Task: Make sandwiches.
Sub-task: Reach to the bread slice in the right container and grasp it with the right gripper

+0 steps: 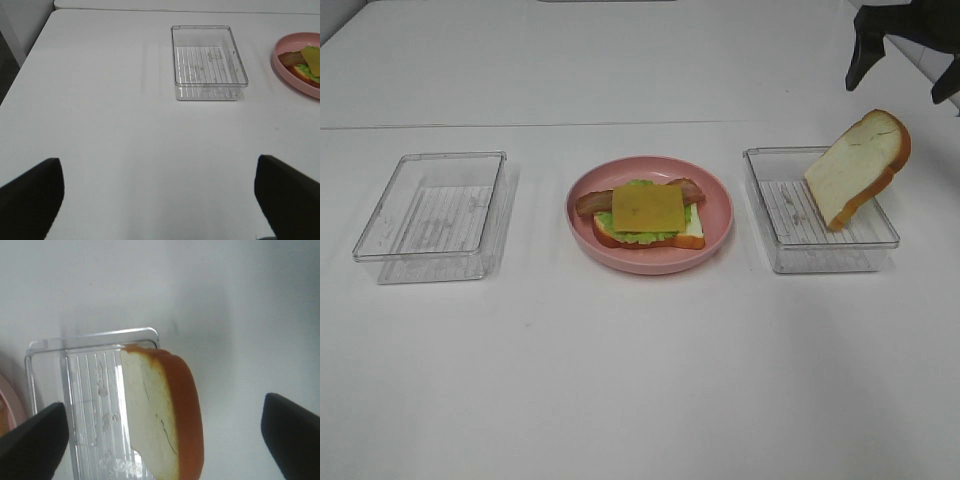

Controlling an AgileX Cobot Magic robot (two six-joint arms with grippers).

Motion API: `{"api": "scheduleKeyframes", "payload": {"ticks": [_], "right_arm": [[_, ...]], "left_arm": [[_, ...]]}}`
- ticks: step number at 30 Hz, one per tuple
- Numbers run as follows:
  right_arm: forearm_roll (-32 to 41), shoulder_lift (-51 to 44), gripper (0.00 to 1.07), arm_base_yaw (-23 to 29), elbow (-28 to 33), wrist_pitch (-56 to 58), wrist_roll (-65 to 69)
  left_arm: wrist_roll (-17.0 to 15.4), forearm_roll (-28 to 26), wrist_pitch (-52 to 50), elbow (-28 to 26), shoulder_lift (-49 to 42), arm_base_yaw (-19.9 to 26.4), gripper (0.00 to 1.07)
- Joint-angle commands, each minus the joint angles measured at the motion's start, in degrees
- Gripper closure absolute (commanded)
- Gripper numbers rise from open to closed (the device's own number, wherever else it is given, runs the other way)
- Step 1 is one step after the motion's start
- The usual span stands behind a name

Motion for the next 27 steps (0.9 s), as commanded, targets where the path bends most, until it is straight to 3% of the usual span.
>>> {"api": "scheduleKeyframes", "payload": {"ticks": [1,13,15,16,17,18,19,20,21,22,23,27], "right_arm": [[-0.40,0.17,0.09,-0.06,2.23,6.36,-0.23],[3.21,4.58,0.12,-0.06,3.95,6.42,-0.69],[4.70,4.64,0.27,-0.06,3.95,6.42,-0.69],[4.70,4.64,0.27,-0.06,3.95,6.42,-0.69],[4.58,4.64,0.37,-0.06,3.95,6.42,-0.69],[4.58,4.64,0.37,-0.06,3.95,6.42,-0.69],[3.78,4.64,0.63,-0.06,3.95,6.42,-0.57],[2.98,4.64,0.77,-0.06,3.95,6.42,0.52],[2.98,4.64,0.77,-0.06,3.95,6.42,0.52],[2.41,4.64,0.97,-0.06,3.95,6.42,1.26],[1.15,4.64,1.06,-0.06,3.95,6.42,2.69],[0.34,4.64,1.07,-0.06,3.95,6.42,4.01]], "left_arm": [[-0.29,-0.29,-0.40,0.06,-0.86,0.17,0.09],[-0.29,-0.29,-0.40,0.06,-0.86,0.17,0.09],[-0.29,-0.29,-0.40,0.06,-0.86,0.17,0.09],[-0.29,-0.29,-0.40,0.06,-0.86,0.17,0.09],[-0.29,-0.29,-0.40,0.06,-0.86,0.17,0.09],[-0.29,-0.29,-0.40,0.06,-0.86,0.17,0.09],[-0.29,-0.29,-0.40,0.06,-0.86,0.17,0.09],[-0.29,-0.29,-0.40,0.06,-0.86,0.17,0.09],[-0.29,-0.29,-0.40,0.06,-0.86,0.17,0.09],[-0.29,-0.29,-0.40,0.06,-0.86,0.17,0.09],[-0.29,-0.29,-0.40,0.06,-0.86,0.17,0.09],[-0.29,-0.29,-0.40,0.06,-0.86,0.17,0.09]]}}
